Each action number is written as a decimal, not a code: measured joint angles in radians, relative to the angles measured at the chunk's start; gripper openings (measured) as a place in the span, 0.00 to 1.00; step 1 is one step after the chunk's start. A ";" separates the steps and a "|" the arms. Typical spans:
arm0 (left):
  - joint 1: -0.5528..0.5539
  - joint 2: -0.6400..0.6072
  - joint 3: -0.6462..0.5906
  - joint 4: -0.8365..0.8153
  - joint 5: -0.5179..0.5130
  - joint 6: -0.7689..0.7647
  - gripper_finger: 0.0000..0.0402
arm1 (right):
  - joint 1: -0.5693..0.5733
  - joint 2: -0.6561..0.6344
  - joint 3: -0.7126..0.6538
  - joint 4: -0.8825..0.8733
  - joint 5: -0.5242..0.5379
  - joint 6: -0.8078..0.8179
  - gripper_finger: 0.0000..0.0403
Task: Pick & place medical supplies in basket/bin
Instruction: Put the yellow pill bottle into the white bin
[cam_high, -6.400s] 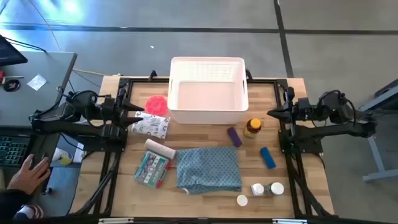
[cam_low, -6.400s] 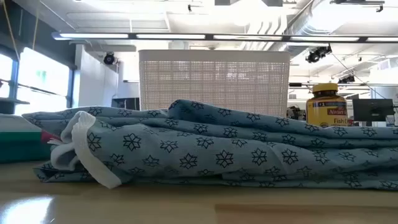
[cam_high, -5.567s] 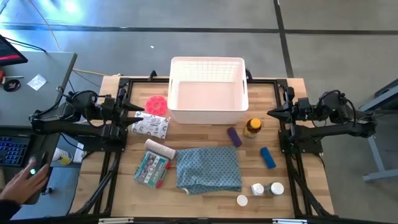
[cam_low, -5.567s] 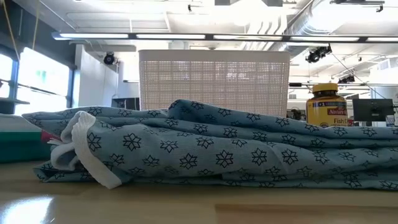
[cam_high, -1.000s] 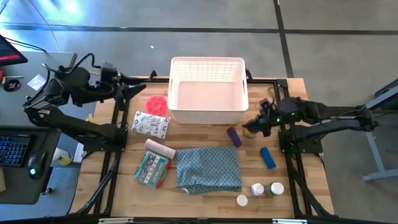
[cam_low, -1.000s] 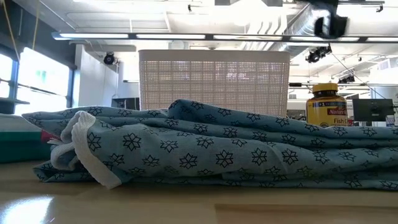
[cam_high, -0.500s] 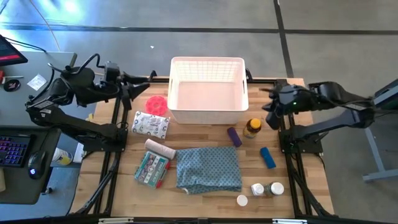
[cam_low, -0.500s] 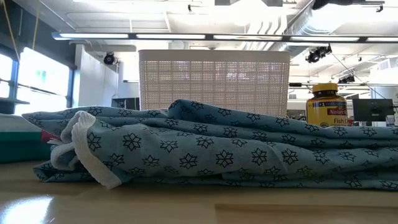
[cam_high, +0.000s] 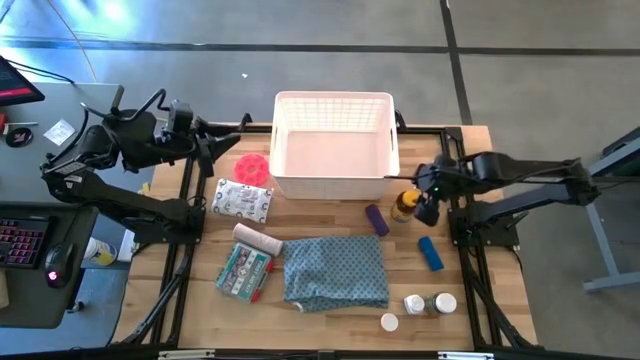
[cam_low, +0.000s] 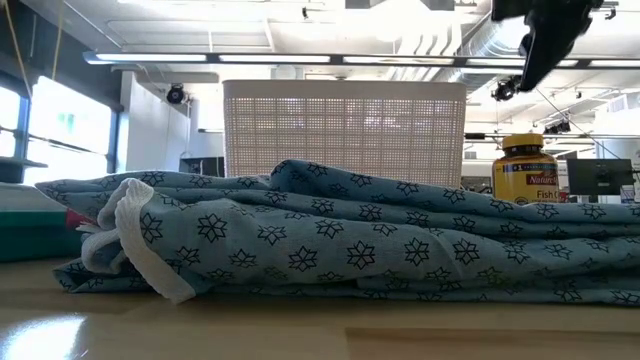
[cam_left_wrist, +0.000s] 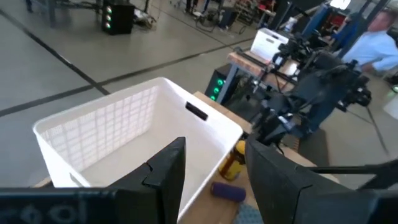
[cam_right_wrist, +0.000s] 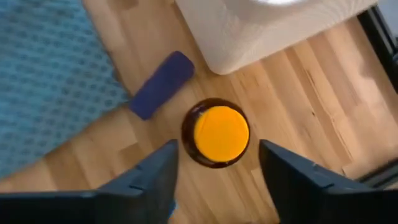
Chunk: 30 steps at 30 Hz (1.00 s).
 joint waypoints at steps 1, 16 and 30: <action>0.000 0.000 0.000 0.001 0.003 -0.006 0.50 | 0.000 0.000 -0.020 0.031 -0.004 0.000 0.60; 0.000 0.000 0.000 -0.030 0.018 -0.019 0.50 | -0.024 -0.002 -0.194 0.172 0.026 0.094 0.68; 0.000 0.000 0.000 -0.030 0.060 -0.026 0.50 | -0.064 -0.002 -0.325 0.334 -0.001 0.103 0.68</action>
